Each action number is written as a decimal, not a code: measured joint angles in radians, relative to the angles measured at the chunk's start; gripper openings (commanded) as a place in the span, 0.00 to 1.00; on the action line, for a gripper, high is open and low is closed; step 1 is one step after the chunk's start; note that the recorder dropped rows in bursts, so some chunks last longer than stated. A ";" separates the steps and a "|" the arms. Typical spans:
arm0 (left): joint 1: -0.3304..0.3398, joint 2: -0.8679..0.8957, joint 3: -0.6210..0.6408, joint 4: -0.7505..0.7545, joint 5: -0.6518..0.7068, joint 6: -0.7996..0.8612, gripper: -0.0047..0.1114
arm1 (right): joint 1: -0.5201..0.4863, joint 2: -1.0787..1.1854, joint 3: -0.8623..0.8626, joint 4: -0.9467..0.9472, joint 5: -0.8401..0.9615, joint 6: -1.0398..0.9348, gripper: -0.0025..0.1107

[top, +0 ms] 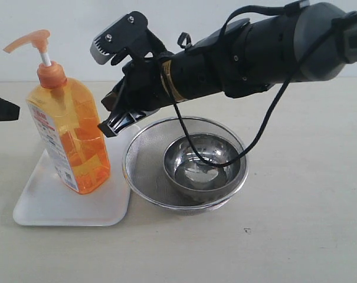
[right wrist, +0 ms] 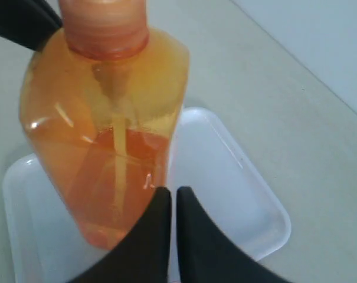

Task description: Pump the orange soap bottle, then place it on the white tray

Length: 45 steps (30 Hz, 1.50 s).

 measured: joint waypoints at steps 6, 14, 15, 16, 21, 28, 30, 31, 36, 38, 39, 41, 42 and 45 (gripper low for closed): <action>0.000 0.000 0.000 -0.016 0.002 0.009 0.08 | 0.000 0.000 0.000 0.003 -0.024 -0.027 0.02; 0.000 0.000 0.000 -0.023 0.009 0.013 0.08 | 0.000 0.000 -0.002 0.079 -0.007 -0.124 0.02; 0.000 0.000 0.000 -0.023 0.009 0.013 0.08 | 0.000 0.000 -0.002 0.081 -0.005 -0.129 0.02; 0.000 0.000 0.000 -0.023 0.009 0.017 0.08 | 0.000 0.004 -0.007 0.081 -0.003 -0.131 0.02; 0.000 0.000 0.000 -0.023 0.009 0.021 0.08 | 0.000 0.052 -0.065 0.083 -0.016 -0.128 0.02; 0.000 0.016 0.000 -0.034 0.011 0.038 0.08 | 0.000 0.071 -0.079 0.085 -0.015 -0.117 0.02; 0.000 0.037 0.000 -0.047 0.018 0.047 0.08 | 0.000 0.071 -0.080 0.085 -0.022 -0.115 0.02; 0.000 0.050 0.000 -0.056 0.022 0.058 0.08 | 0.000 0.071 -0.080 0.085 -0.027 -0.115 0.02; 0.000 0.086 0.000 -0.089 0.029 0.098 0.08 | 0.000 0.071 -0.080 0.085 -0.041 -0.110 0.02; 0.000 0.087 0.000 -0.104 0.027 0.111 0.08 | 0.000 0.071 -0.080 0.085 -0.044 -0.105 0.02; 0.000 0.089 0.000 -0.111 0.025 0.121 0.08 | 0.000 0.071 -0.080 0.085 -0.046 -0.103 0.02; 0.000 0.089 0.000 -0.123 0.018 0.134 0.08 | 0.000 0.071 -0.080 0.085 -0.051 -0.101 0.02; 0.000 0.089 0.000 -0.127 0.015 0.136 0.08 | 0.000 0.071 -0.080 0.085 -0.054 -0.099 0.02; 0.001 0.089 0.000 -0.139 0.009 0.152 0.08 | 0.000 0.071 -0.080 0.085 -0.061 -0.092 0.02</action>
